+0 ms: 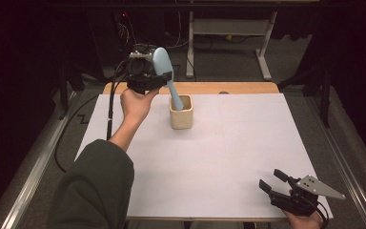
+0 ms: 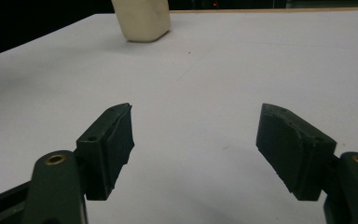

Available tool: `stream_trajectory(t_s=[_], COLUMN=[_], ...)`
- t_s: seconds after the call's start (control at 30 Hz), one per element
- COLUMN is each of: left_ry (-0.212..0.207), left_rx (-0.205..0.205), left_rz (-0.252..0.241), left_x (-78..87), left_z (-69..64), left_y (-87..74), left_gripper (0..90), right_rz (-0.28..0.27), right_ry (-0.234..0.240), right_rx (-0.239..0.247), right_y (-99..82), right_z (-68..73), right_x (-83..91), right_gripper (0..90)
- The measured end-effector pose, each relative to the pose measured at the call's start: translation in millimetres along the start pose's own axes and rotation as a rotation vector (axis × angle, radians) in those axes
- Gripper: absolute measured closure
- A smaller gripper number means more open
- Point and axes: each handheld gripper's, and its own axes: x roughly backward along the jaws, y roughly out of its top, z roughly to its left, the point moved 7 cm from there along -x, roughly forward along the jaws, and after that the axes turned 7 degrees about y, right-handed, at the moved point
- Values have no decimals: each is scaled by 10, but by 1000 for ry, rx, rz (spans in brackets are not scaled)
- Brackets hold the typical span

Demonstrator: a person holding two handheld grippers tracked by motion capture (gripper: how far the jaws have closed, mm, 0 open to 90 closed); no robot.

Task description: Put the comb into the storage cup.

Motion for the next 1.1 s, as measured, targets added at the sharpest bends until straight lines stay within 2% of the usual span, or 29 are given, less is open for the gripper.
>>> stream_trajectory(t_s=[0.23, 0.43, 1.1], left_ry=[27, 28, 22], left_rx=[-8, 7, -12], left_rz=[-5, 7, 31], left_x=[-60, -127, -231], left_z=[-7, 2, -72], left_y=[15, -7, -74], left_gripper=[511, 510, 508], right_rz=[0, -1, 1], right_ry=[2, 1, 4], right_rx=[2, 3, 4], right_y=[-1, -2, -2], right_z=[1, -2, 2], right_x=[-2, 2, -2], right_gripper=[281, 281, 281])
